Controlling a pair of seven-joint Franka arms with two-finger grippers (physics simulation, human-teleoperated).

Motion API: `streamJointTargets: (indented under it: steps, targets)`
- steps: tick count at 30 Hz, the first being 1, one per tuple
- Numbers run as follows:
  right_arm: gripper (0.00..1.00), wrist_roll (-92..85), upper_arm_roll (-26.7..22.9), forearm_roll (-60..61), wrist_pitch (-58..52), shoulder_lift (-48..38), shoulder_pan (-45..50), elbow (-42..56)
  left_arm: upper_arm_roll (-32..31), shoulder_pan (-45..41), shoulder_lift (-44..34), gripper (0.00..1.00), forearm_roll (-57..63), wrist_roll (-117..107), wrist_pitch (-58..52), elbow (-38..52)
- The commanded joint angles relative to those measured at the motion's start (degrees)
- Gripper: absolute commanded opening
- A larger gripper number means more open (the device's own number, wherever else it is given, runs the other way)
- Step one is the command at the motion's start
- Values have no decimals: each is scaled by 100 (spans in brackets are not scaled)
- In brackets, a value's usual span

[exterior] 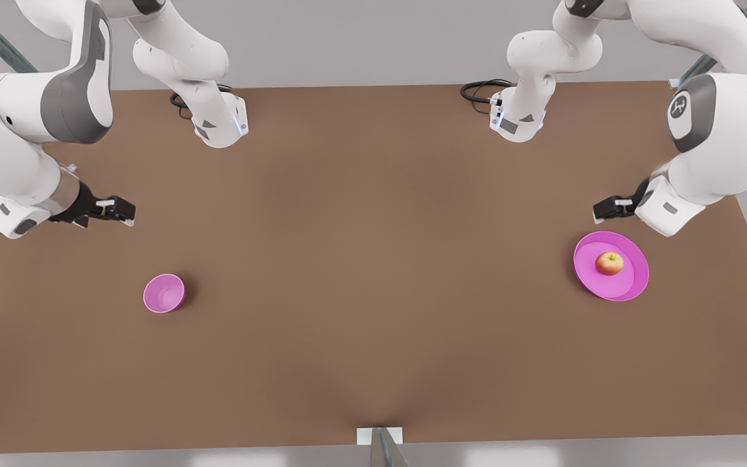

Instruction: Use the left arm to pick up the apple from the plate, transfer it to the gripper of the right arm, and then use the right arm to place it into the bowl

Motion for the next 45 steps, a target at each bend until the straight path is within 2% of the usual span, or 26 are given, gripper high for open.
streamJointTargets:
  steps: [1,3,4,6,8,10,12,15,33,38,45]
  targets:
    - [100,-7,2,4,183,-6,2,3,-1,4,15,100,31,597,240,5]
    - [100,-7,2,4,183,-6,2,3,35,214,348,100,22,659,257,-22]
    - [100,-7,2,4,183,-6,2,3,34,680,498,100,-206,974,748,-101]
    - [100,-7,2,4,183,-6,2,3,43,1050,454,100,-294,1852,2101,-1303]
    - [100,-7,2,4,183,-6,2,3,131,1191,446,100,-224,2460,2779,-1788]
    - [100,-7,2,4,183,-6,2,3,237,1191,217,100,-198,2882,4528,-3194]
    - [100,-7,2,4,183,-6,2,3,281,1270,278,100,-215,3207,5873,-3976]
    - [100,-7,2,4,174,-6,2,3,307,1543,437,100,-215,3893,6392,-4311]
    - [100,-77,-6,4,183,12,-60,3,290,1806,1482,100,-242,4482,6700,-4355]
    - [100,-77,2,13,183,12,-69,3,298,1815,1395,100,-242,4508,6691,-4697]
    - [100,-77,2,57,183,12,-69,3,298,1806,1403,100,-242,4517,6709,-4724]
